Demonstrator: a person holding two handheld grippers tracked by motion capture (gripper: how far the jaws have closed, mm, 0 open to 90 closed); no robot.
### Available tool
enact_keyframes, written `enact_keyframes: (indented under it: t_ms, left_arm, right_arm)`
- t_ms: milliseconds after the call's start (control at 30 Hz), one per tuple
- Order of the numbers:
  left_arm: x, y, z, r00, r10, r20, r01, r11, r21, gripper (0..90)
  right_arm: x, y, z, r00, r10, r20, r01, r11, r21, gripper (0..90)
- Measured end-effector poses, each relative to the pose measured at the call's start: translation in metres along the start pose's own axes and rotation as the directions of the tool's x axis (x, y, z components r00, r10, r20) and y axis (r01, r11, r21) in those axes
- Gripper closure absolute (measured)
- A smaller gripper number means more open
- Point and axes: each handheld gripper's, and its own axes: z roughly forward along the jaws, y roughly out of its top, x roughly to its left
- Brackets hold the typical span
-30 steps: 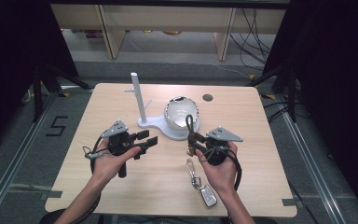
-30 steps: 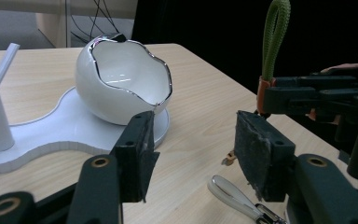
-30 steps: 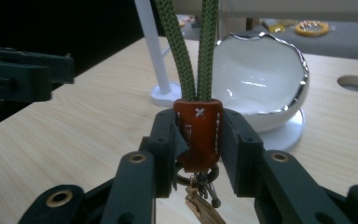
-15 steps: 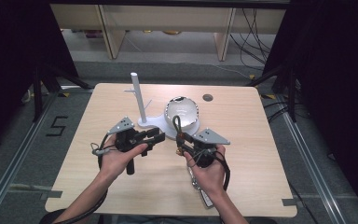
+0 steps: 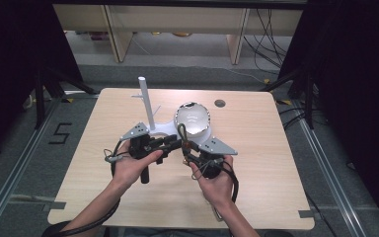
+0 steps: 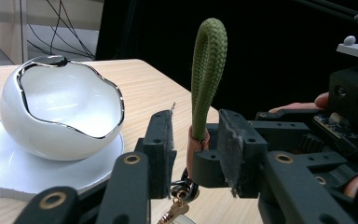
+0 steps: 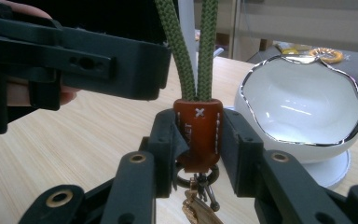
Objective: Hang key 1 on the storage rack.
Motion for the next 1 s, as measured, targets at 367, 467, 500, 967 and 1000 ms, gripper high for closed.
enact_keyframes:
  t_ms: [367,467,500,967,1000]
  left_arm:
    - [-0.0006,0.0019,0.0021,0.9999,0.017,-0.004,-0.017,0.9998,-0.013,71.7]
    - [-0.0008,0.0020,0.0026,0.9998,0.019,-0.003,-0.019,0.9997,-0.014,73.4]
    - [-0.0008,0.0022,0.0027,0.9998,0.020,-0.003,-0.020,0.9997,-0.014,74.0]
    - [-0.0006,0.0039,0.0029,0.9995,0.029,-0.009,-0.029,0.9991,-0.030,81.4]
    - [-0.0007,0.0039,0.0027,0.9995,0.030,-0.012,-0.031,0.9990,-0.031,81.8]
  right_arm:
    - [0.0038,0.0000,0.0032,0.9999,-0.015,0.004,0.015,1.000,-0.013,68.0]
    - [0.0034,0.0004,0.0039,0.9995,-0.032,0.002,0.032,0.999,-0.020,68.0]
    - [0.0036,0.0004,0.0041,0.9994,-0.033,0.003,0.033,0.999,-0.021,68.0]
    - [0.0095,0.0008,0.0051,0.9994,-0.034,0.008,0.034,0.999,-0.014,67.9]
    - [0.0094,0.0009,0.0054,0.9993,-0.038,0.005,0.038,0.999,-0.015,67.9]
